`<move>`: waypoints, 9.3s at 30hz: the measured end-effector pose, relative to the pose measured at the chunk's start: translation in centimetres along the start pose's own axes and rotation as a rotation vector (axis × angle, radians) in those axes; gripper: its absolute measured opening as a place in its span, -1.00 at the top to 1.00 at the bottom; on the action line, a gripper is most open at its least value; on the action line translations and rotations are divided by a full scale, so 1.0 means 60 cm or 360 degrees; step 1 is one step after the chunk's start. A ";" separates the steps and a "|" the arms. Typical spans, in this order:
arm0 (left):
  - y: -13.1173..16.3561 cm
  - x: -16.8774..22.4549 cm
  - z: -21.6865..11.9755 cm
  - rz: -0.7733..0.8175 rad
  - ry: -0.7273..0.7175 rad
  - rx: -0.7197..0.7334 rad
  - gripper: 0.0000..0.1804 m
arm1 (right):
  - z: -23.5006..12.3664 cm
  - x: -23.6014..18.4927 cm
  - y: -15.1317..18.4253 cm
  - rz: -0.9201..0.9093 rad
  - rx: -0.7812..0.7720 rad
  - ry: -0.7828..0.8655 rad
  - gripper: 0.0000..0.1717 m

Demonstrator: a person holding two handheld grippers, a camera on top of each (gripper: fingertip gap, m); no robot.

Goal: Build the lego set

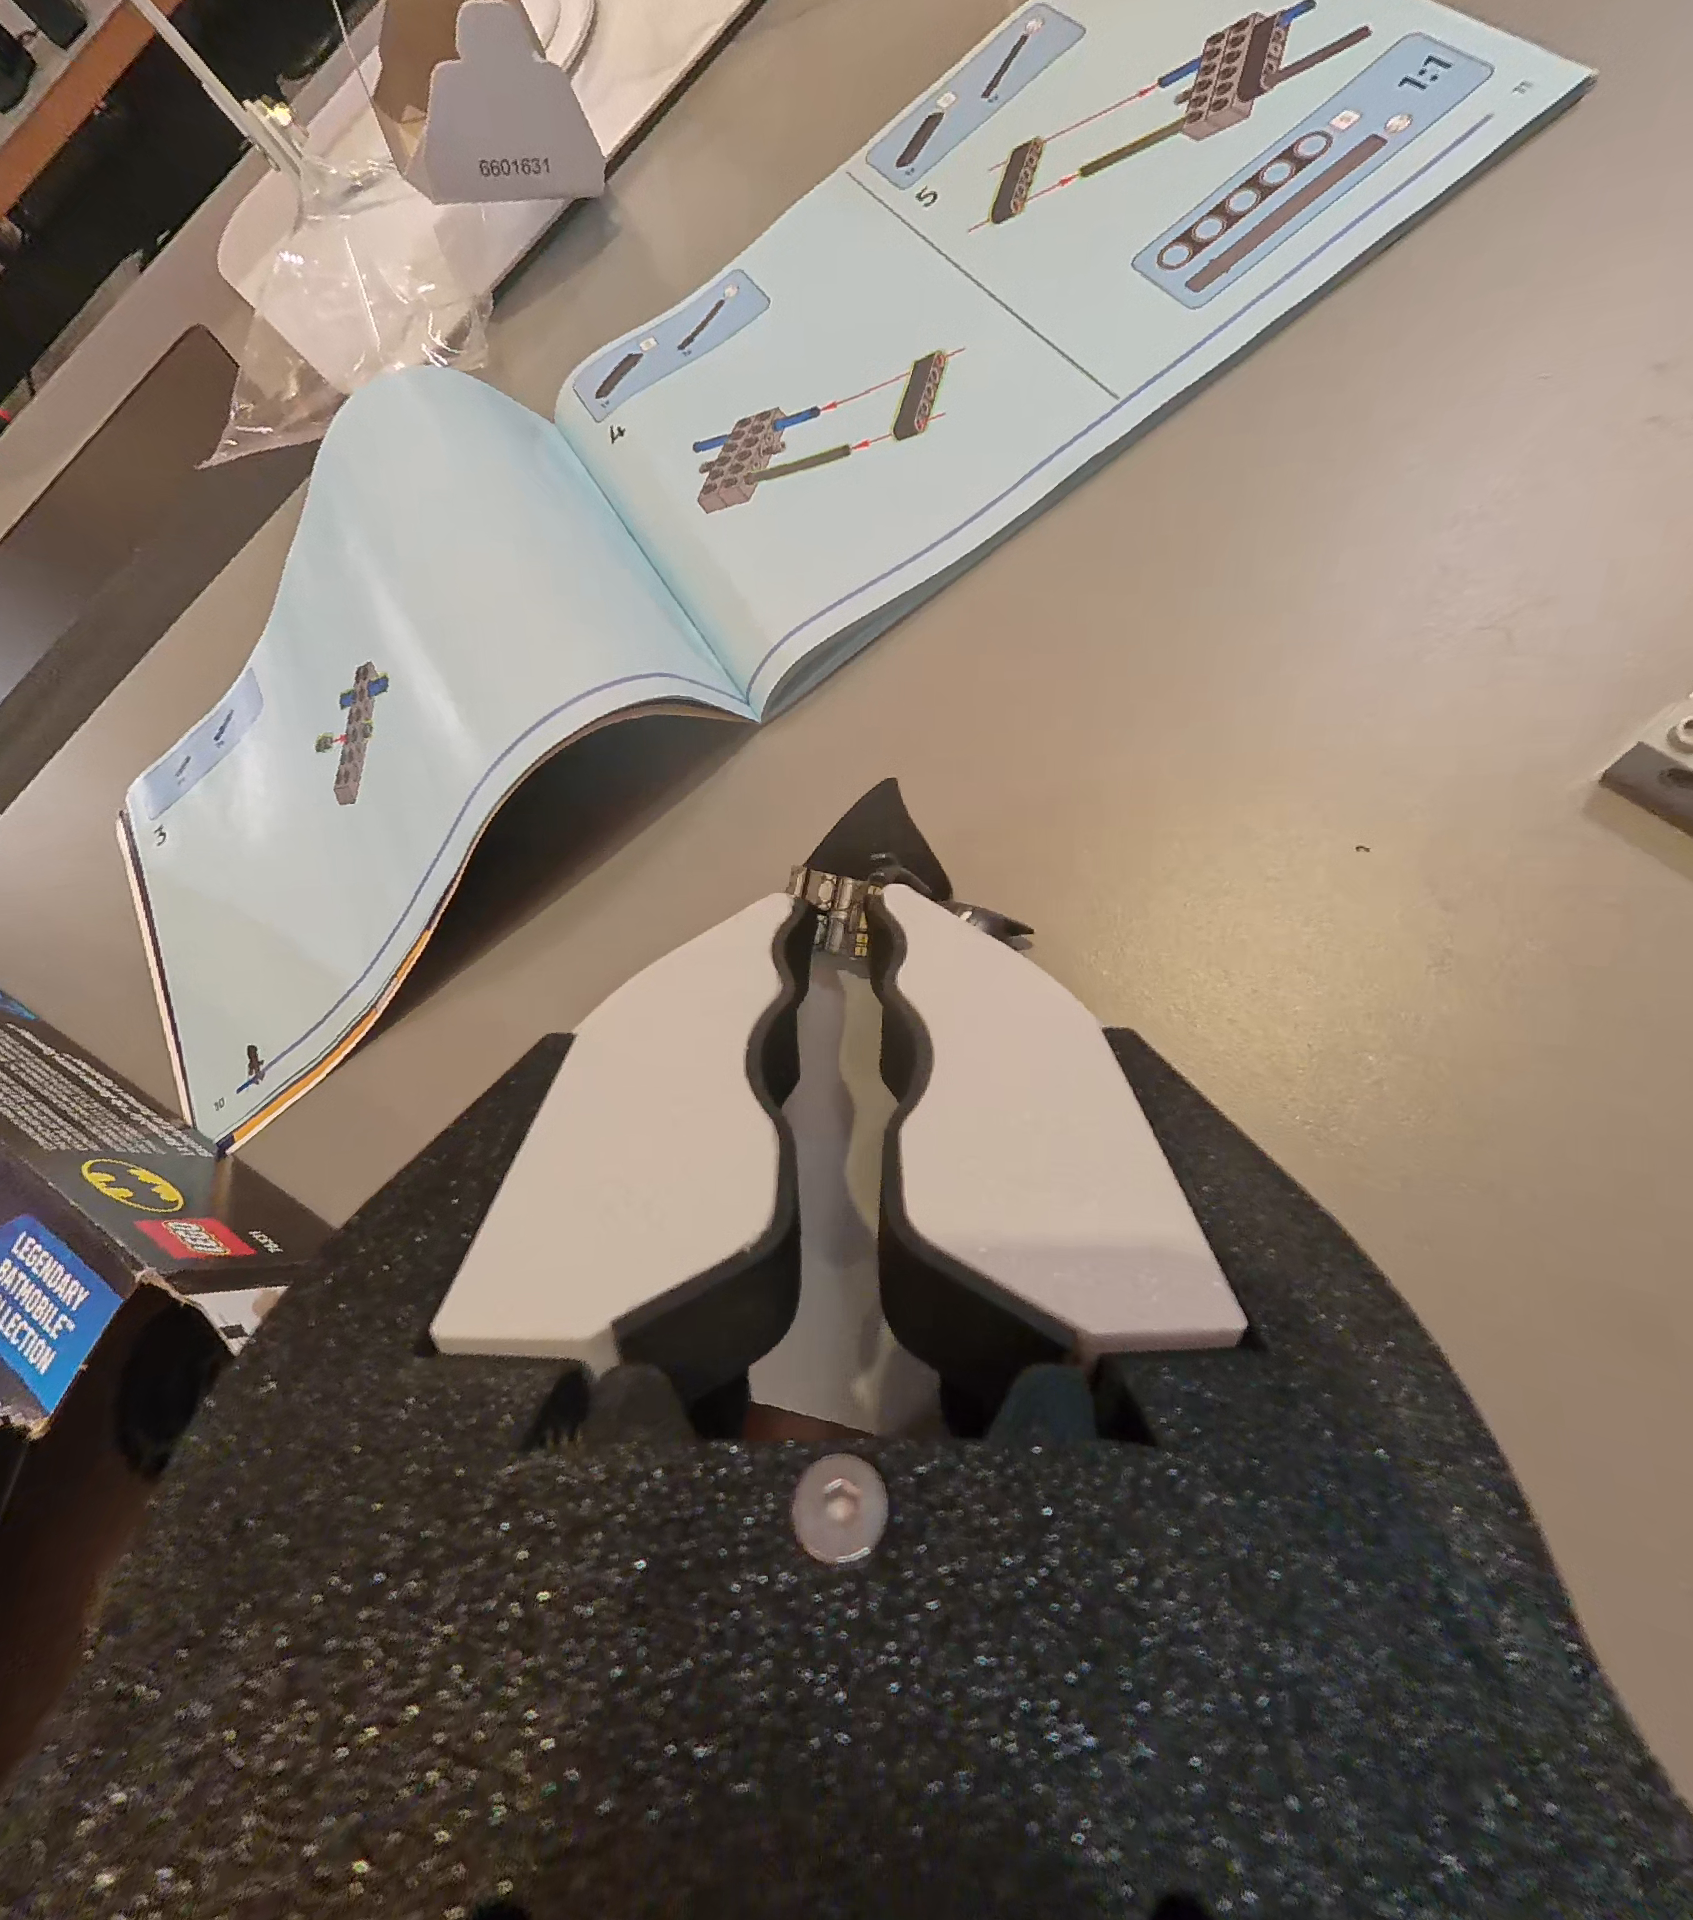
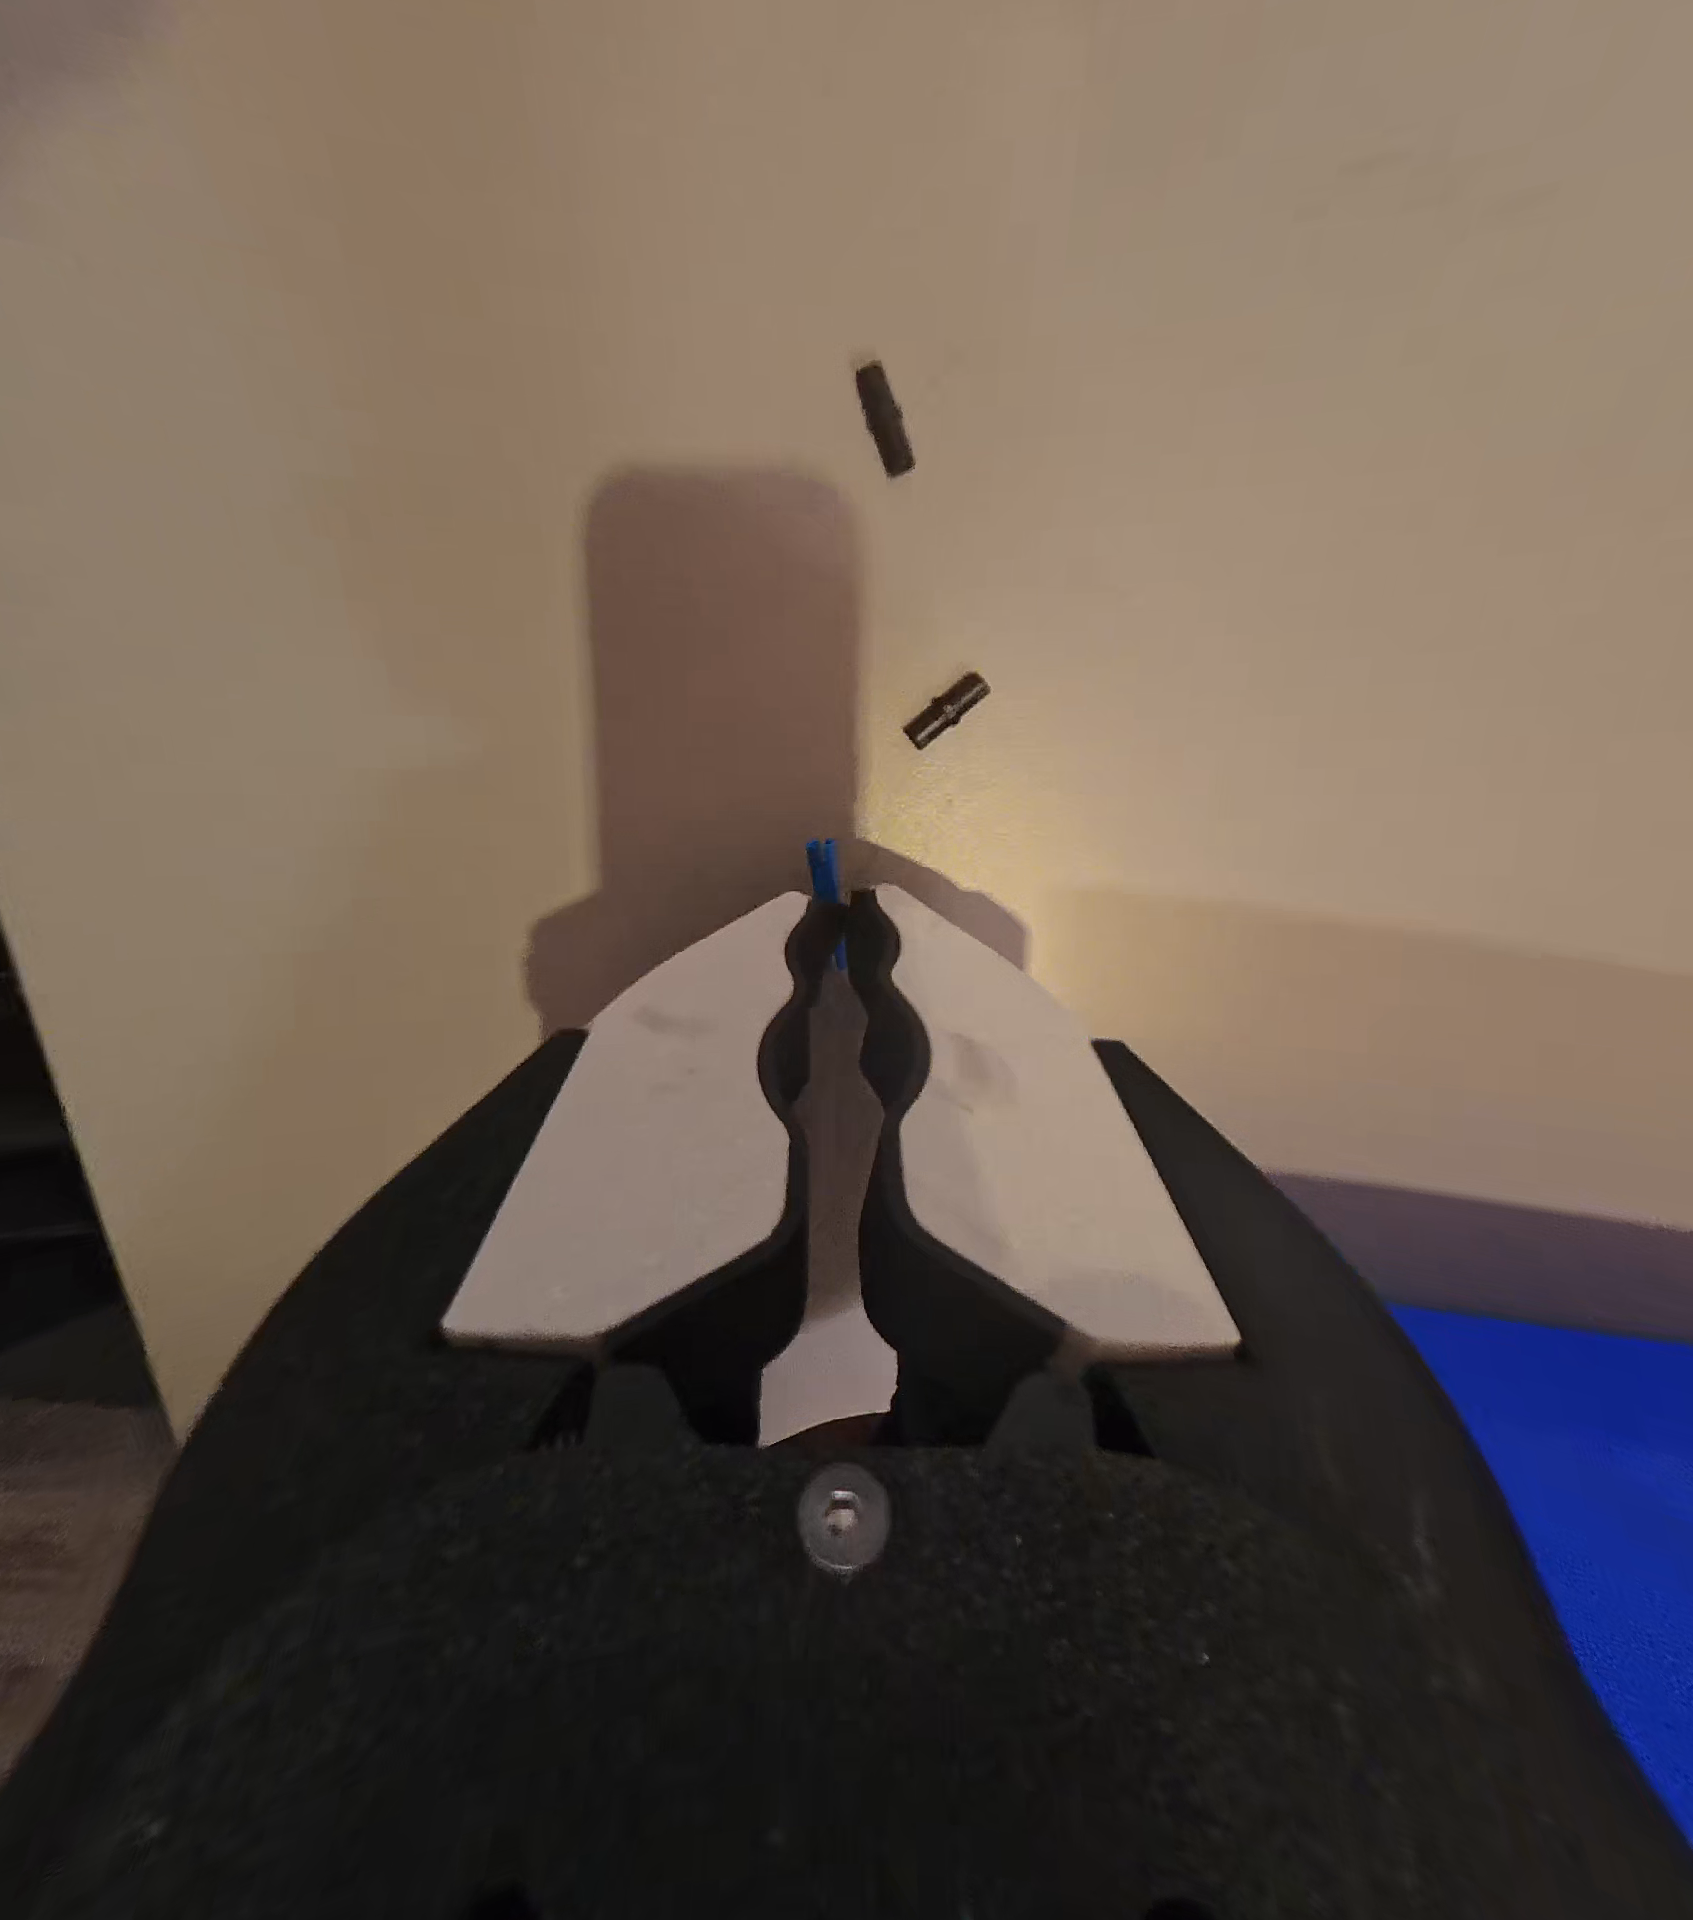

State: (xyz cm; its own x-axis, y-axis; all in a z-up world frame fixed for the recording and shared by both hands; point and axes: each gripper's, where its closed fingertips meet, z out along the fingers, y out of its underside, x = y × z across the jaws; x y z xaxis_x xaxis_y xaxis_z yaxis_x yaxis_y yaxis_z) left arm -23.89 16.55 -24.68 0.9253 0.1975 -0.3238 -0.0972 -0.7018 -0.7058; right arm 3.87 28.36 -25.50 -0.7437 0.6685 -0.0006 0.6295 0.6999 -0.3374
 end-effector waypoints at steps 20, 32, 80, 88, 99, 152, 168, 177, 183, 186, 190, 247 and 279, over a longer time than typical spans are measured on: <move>-0.001 0.003 0.000 0.0026 0.0007 0.0001 0.90 | -0.206 0.089 0.118 0.0087 0.0148 0.0271 0.88; 0.001 -0.010 0.009 -0.0021 -0.0050 -0.0044 0.93 | -0.132 0.141 0.262 -0.0172 -0.0290 -0.0169 0.89; 0.005 -0.010 0.013 -0.0008 -0.0065 -0.0077 0.97 | -0.111 0.132 0.273 -0.0273 -0.0427 -0.0329 0.97; 0.005 -0.012 0.013 -0.0029 -0.0054 -0.0079 0.97 | -0.103 0.135 0.294 -0.0341 -0.0561 -0.0389 0.91; 0.005 -0.012 0.014 -0.0027 -0.0055 -0.0078 0.97 | -0.093 0.147 0.286 -0.0445 -0.0508 -0.0208 0.94; -0.020 0.134 -0.176 -0.0552 0.0776 0.0556 0.77 | 0.076 -0.025 -0.194 -0.0236 0.0128 0.0187 0.88; -0.099 0.249 -0.201 -0.0560 0.1048 0.0781 0.76 | -0.123 0.054 -0.352 0.0885 0.1813 -0.0013 0.96; -0.135 0.302 -0.242 -0.0433 0.1339 0.1026 0.82 | -0.227 0.041 -0.366 0.1190 0.2748 -0.0522 0.99; -0.137 0.311 -0.287 -0.0370 0.1562 0.1173 0.75 | -0.275 0.000 -0.347 0.1081 0.3086 -0.0889 0.96; -0.126 0.333 -0.305 -0.0270 0.1719 0.1143 0.56 | -0.297 -0.011 -0.331 0.1042 0.3229 -0.0942 0.94; -0.117 0.360 -0.303 -0.0030 0.1649 0.1137 0.49 | -0.304 -0.019 -0.324 0.1029 0.3249 -0.0958 0.92; -0.140 0.151 -0.126 0.0155 0.0947 0.0568 0.32 | -0.073 0.090 -0.263 0.0055 0.1047 0.0386 0.87; -0.039 0.232 -0.040 0.0483 0.1150 0.0078 0.35 | 0.022 0.061 -0.176 0.0164 0.0818 0.0113 0.83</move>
State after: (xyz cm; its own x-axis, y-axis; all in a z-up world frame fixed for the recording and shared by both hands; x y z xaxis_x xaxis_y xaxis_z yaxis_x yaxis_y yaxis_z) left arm -9.90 19.29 -26.02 0.8633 -0.5039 -0.0285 -0.3842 -0.6195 -0.6845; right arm -5.77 23.10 -23.17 -0.6554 0.7553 -0.0005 0.4936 0.4278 -0.7572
